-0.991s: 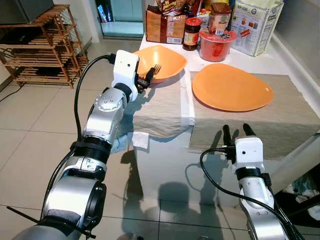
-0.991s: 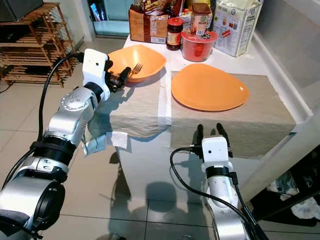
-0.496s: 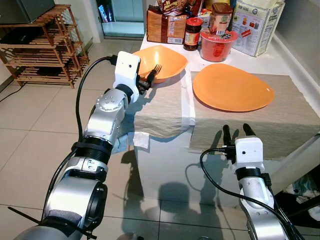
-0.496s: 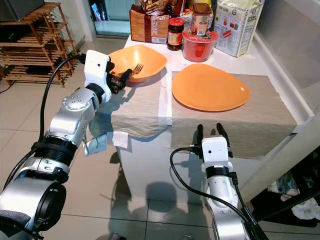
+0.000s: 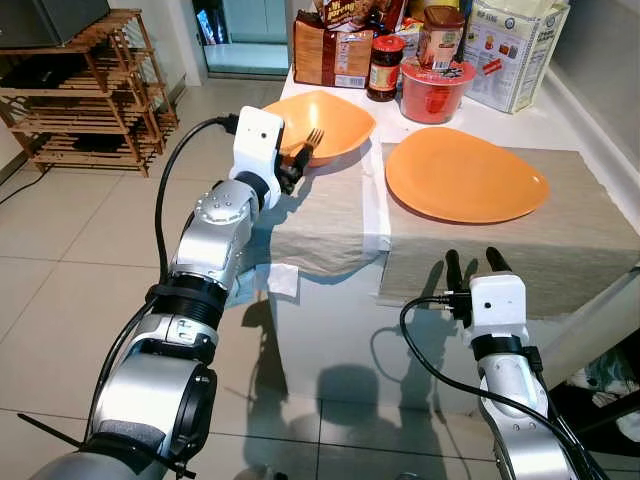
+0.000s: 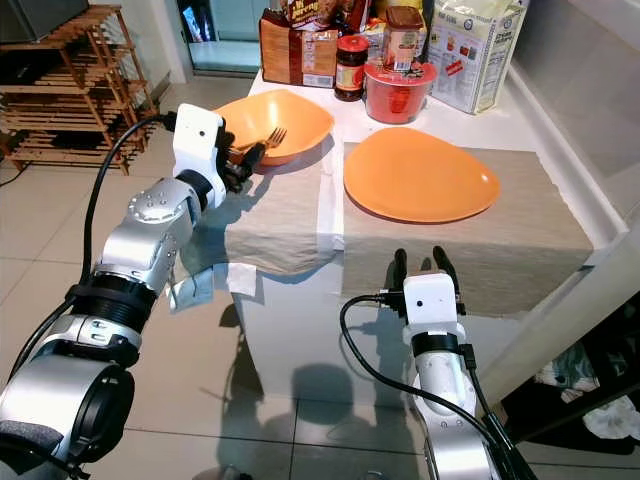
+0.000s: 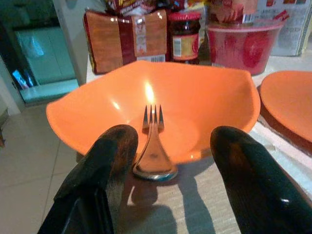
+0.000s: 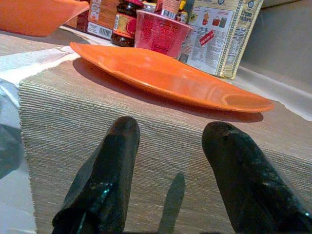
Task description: Setting the table
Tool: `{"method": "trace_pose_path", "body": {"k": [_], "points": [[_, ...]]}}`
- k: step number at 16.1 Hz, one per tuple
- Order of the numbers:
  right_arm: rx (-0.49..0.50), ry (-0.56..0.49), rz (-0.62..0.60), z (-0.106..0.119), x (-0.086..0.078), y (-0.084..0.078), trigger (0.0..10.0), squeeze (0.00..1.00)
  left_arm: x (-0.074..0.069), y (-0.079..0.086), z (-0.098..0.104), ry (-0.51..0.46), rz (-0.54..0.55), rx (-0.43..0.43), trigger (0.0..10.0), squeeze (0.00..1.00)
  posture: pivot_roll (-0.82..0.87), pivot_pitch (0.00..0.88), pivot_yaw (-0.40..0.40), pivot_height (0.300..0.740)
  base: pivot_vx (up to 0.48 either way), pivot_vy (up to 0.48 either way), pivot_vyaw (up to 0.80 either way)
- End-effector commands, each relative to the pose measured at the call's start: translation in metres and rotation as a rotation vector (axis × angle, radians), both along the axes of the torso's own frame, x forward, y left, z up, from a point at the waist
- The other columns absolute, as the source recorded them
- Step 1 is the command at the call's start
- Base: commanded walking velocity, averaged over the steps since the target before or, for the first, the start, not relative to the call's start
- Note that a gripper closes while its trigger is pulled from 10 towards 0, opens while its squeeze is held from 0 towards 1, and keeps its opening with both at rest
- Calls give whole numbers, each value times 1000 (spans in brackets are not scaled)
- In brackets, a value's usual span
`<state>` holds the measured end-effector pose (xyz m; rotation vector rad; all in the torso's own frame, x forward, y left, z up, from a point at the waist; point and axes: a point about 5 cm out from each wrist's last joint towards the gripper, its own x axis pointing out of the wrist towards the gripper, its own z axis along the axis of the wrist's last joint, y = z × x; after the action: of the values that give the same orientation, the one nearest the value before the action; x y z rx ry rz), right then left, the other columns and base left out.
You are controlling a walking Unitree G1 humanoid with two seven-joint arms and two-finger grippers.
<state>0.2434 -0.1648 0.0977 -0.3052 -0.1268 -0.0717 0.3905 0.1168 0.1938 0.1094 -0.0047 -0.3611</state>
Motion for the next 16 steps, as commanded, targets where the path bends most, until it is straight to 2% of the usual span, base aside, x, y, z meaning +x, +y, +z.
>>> {"method": "trace_pose_path", "body": {"k": [1,2,3,4,10,16], "points": [[-9,-6,1,3,1,0,10000,0,1,-1,0,23,1,-6,0,0,-28,0,23,722,0,0,0],[-10,-6,1,3,1,0,10000,0,2,0,-1,31,3,-10,1882,0,-28,0,23,722,0,0,0],[-10,-6,1,3,1,0,10000,0,2,0,-1,35,4,-13,1294,0,-31,0,23,722,0,0,0],[-11,-6,0,3,1,0,10000,0,2,-1,-1,39,-1,-20,0,0,-31,0,22,722,0,0,0],[-12,-7,2,3,2,-1,10000,0,2,-2,10,-11,-18,-57,0,0,-29,0,20,722,0,0,0],[-15,-9,8,3,4,0,10000,0,-3,-8,11,-50,-54,-67,0,0,-25,0,19,722,0,0,0]]}}
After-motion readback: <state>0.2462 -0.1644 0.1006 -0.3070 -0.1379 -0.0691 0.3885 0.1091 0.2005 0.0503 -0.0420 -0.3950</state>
